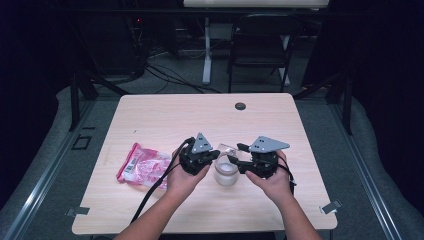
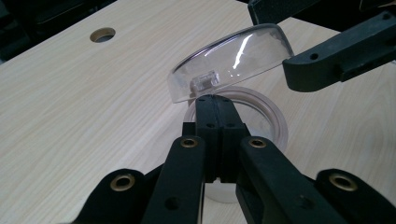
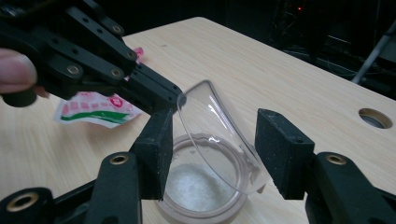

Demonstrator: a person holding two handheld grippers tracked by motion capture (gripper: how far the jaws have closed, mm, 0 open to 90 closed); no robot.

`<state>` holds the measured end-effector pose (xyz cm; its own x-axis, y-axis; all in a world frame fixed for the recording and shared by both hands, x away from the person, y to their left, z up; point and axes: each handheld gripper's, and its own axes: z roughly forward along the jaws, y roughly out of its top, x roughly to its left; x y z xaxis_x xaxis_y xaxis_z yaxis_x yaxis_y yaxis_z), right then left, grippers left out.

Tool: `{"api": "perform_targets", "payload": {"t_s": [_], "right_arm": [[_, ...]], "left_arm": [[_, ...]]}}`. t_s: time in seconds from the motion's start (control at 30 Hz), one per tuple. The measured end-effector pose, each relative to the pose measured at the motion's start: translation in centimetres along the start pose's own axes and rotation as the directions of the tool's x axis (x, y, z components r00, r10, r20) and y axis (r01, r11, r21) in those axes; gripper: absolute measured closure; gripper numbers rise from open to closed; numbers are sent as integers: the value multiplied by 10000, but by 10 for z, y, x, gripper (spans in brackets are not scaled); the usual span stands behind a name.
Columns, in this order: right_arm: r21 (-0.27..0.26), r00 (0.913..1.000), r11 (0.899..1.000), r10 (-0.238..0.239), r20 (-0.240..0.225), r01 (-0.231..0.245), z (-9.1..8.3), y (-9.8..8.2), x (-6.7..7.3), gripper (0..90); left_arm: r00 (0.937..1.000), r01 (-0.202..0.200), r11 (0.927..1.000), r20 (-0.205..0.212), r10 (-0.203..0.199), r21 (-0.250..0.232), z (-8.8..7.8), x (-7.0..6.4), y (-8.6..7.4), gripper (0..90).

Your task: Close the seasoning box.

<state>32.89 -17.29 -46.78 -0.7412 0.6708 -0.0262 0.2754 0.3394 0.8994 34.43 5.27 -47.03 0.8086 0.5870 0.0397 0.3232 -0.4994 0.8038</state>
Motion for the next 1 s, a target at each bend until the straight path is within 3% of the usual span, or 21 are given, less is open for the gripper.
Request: {"api": "perform_targets", "payload": {"t_s": [0.33,1.0], "right_arm": [[-392,9996,9992,114,-243,-123,-7,7,4,483],[-190,9991,9991,363,-216,-367,-5,5,1,515]], "left_arm": [[10000,27,10000,18,-27,82,2,-4,-8,900],[9999,115,9996,54,-117,257,5,-8,-25,900]]}}
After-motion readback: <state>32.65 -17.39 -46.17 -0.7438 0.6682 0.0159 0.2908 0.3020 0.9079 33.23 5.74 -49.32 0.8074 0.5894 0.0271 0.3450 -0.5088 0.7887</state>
